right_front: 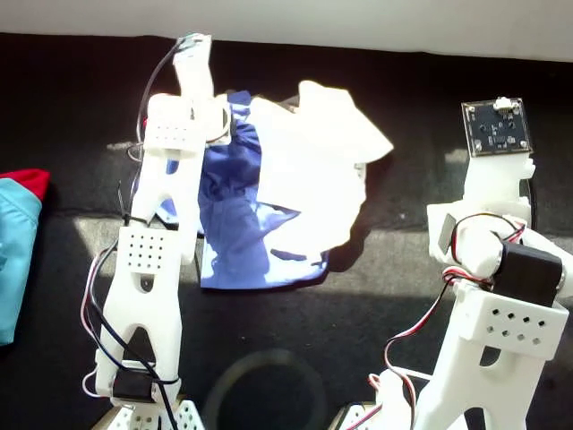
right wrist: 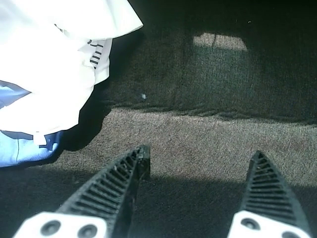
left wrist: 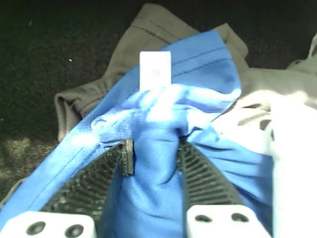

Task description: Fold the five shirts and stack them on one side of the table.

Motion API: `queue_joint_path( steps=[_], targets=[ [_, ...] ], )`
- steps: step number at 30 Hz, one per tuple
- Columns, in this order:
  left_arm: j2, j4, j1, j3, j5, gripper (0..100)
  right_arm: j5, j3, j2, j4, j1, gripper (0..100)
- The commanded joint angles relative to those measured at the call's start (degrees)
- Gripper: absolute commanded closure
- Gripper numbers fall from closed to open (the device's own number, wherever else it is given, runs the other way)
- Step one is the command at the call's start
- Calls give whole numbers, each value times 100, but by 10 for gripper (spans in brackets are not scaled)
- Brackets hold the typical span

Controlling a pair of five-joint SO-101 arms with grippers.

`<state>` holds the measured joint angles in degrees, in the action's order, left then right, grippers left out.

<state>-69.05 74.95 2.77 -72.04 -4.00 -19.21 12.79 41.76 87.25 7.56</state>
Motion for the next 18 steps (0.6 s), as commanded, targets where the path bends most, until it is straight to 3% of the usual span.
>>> queue_joint_path(
  steps=[1,11,18],
  targets=[
    [233,422,391,48,62,989,26,-259,-13,22,66,691],
    [1587,1846,1798,48,79,991,35,-259,-48,-13,48,691],
    [3178,2602,2703,57,624,991,53,-259,-66,-22,31,691]
  ],
)
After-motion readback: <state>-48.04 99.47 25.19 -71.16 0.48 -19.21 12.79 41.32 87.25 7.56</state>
